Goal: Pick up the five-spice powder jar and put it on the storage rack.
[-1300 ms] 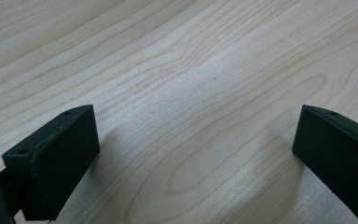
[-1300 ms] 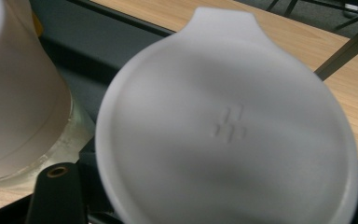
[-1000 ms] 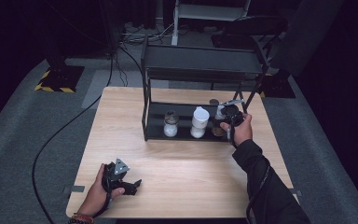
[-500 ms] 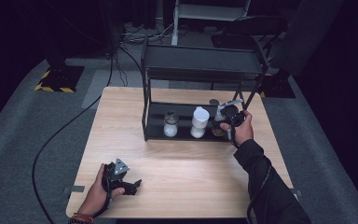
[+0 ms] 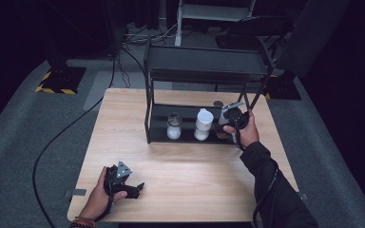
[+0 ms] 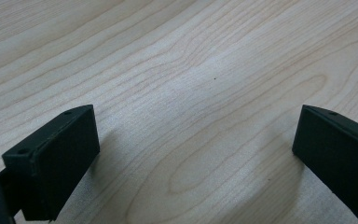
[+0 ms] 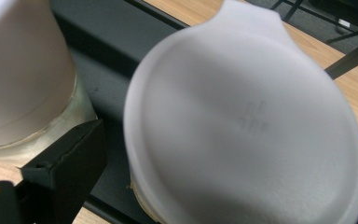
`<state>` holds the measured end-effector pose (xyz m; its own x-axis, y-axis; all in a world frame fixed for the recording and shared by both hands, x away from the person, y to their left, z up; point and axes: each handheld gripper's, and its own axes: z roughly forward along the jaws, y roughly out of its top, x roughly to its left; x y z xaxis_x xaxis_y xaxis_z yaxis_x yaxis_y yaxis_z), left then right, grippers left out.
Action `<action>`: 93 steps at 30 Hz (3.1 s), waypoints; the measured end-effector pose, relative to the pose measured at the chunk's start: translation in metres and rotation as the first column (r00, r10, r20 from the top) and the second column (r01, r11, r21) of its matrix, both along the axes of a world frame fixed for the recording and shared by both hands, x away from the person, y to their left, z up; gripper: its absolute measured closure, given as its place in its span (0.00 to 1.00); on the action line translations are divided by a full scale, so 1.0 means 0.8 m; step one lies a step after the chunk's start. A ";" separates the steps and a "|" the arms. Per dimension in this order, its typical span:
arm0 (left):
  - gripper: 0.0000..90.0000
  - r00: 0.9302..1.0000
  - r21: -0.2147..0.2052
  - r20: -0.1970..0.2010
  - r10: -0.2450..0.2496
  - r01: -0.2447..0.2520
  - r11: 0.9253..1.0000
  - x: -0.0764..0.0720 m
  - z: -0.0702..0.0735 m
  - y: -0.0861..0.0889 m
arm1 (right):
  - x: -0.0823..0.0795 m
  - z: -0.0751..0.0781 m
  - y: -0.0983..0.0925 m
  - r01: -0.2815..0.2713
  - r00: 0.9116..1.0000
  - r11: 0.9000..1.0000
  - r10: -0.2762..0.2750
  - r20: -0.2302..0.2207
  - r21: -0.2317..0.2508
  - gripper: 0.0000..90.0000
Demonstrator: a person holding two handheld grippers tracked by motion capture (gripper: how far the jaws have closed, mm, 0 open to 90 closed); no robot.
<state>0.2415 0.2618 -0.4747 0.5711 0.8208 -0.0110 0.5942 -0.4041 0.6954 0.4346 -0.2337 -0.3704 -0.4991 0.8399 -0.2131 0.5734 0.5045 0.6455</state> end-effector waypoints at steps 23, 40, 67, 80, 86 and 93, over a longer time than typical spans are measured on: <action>0.01 1.000 0.000 0.000 0.000 0.000 1.000 0.000 0.000 0.000 | -0.022 0.013 -0.014 -0.041 0.998 0.999 0.040 0.050 0.015 0.05; 0.01 1.000 0.001 0.000 -0.001 0.001 1.000 0.000 0.000 0.000 | -0.049 0.021 -0.033 -0.043 0.994 0.998 0.038 0.103 0.055 0.04; 0.01 1.000 0.000 0.000 0.000 0.000 1.000 0.000 0.000 0.000 | -0.109 0.006 -0.048 -0.097 0.982 0.991 0.081 0.170 0.087 0.04; 0.01 1.000 0.001 0.000 -0.001 0.001 1.000 0.000 0.000 0.000 | -0.136 -0.012 -0.047 -0.156 0.972 0.985 0.139 0.187 0.077 0.04; 0.01 1.000 0.001 0.000 0.000 0.000 1.000 0.000 0.000 0.000 | -0.144 -0.020 -0.047 -0.177 0.967 0.982 0.161 0.195 0.067 0.04; 0.01 1.000 0.001 0.000 0.000 0.000 1.000 0.000 0.000 0.000 | -0.150 -0.031 -0.048 -0.208 0.962 0.976 0.194 0.191 0.056 0.04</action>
